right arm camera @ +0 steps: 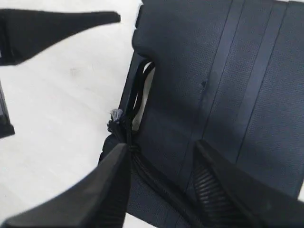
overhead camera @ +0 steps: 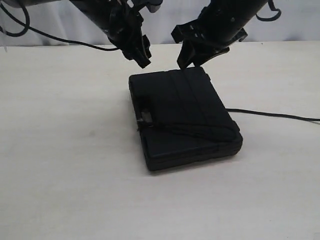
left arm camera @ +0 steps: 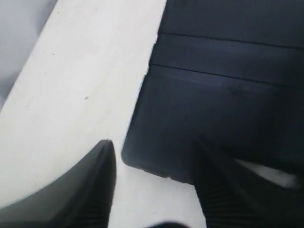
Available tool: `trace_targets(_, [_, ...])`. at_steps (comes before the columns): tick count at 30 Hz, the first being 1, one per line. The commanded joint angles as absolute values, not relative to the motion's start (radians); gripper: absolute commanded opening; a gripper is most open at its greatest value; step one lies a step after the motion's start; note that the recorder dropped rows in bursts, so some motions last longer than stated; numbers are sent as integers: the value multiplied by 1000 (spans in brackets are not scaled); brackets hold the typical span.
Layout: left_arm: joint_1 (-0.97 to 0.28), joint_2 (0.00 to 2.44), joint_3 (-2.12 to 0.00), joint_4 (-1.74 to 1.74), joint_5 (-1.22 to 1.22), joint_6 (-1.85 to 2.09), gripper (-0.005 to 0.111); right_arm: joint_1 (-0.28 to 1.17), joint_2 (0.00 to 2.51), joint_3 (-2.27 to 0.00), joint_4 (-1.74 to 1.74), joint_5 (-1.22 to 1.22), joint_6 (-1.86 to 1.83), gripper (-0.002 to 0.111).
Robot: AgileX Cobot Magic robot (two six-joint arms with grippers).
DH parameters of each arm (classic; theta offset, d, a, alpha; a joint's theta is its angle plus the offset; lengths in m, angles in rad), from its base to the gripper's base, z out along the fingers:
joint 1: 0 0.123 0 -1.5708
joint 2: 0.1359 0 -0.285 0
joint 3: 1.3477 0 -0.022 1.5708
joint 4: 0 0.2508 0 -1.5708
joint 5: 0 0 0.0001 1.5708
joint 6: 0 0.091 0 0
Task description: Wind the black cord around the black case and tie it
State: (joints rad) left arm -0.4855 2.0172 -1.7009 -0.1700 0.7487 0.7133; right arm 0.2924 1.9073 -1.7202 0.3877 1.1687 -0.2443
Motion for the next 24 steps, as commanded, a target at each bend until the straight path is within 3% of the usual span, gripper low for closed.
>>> trace_targets(1, [-482,2019,-1701,-331,972,892,47,279,1905,-1716,327,1156,-178,41])
trace_targets(4, [-484,2072,-1689,-627,1197,1139,47,217,1903,-1716,279,1196,-140,41])
trace_targets(6, [-496,2107,-1654,-738,1220,1279,47,157,1901,-1716,277,1221,-140,41])
trace_targets(14, [-536,2157,-1585,-717,951,1426,47,13,1896,-1634,253,1189,-140,41])
trace_targets(24, [-564,2241,-1583,-644,933,1487,47,-61,1905,-1553,243,1095,-137,41])
